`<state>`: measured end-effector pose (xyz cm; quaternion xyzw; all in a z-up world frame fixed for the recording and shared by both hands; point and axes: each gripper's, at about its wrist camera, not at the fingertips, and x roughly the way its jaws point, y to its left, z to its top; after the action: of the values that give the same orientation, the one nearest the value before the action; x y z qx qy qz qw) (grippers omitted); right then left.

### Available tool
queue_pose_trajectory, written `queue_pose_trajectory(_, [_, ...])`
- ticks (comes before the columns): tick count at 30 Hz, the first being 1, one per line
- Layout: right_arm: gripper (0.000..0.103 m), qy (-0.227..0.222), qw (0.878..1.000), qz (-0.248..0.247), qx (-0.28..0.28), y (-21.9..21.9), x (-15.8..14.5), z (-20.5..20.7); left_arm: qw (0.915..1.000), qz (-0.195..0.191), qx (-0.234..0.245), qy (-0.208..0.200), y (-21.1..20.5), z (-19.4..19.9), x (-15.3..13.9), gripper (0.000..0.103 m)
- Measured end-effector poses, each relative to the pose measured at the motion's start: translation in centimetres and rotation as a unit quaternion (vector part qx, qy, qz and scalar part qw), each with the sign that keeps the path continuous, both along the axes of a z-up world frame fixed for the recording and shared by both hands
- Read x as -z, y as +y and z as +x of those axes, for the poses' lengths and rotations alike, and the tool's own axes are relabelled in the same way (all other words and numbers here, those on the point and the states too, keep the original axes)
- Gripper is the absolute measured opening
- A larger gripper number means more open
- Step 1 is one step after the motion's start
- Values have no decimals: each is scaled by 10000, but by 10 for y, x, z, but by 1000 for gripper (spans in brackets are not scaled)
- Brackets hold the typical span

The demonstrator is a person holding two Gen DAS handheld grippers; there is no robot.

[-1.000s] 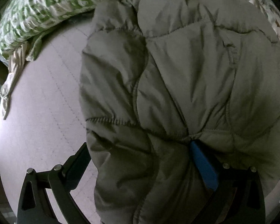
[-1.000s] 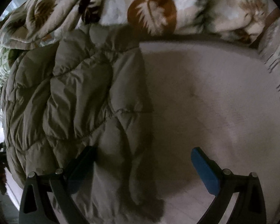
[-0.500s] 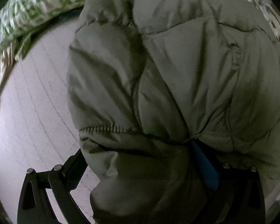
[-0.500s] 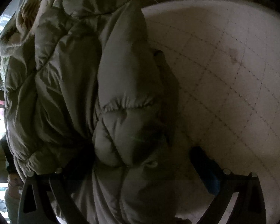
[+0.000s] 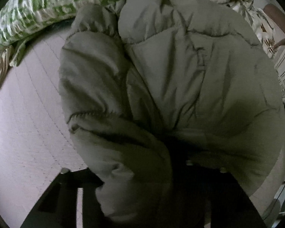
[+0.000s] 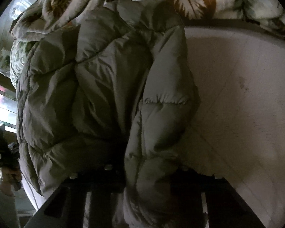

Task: Fold large clothes
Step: 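Lift the held jacket edge and fold it over the bundle with both tools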

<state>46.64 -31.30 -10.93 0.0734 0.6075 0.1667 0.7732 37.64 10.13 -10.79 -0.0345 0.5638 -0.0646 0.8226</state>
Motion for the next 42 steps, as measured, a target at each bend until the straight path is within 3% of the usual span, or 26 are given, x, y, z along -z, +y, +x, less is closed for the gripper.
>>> queue_pose_trajectory(5, [25,-292,9995,-101,47,7,-24,-21,9997,47,-94,-237,-1,-13,-19,29])
queue_pose_trajectory(12, [24,-612,9980,-119,49,7,-54,-36,9988,128,-151,-454,-16,-31,-54,25])
queue_pose_trajectory(28, [23,-1094,9940,69,-25,-19,-117,-73,9967,151,-3,-794,-28,-69,-129,24])
queue_pose_trajectory(30, [23,-1136,9935,92,-32,-12,-125,-75,9965,164,32,-823,-20,-52,-129,24])
queue_pose_trajectory(33, [23,-1235,9922,137,-104,-8,-141,-88,9958,181,118,-886,-18,-60,-137,24])
queue_pose_trajectory(40, [21,-1401,9896,181,-263,3,-160,-116,9938,277,378,-1007,-29,-102,-160,23])
queue_pose_trajectory(42, [16,-1460,9884,229,-346,1,-165,-131,9935,260,446,-1014,-30,-115,-164,23])
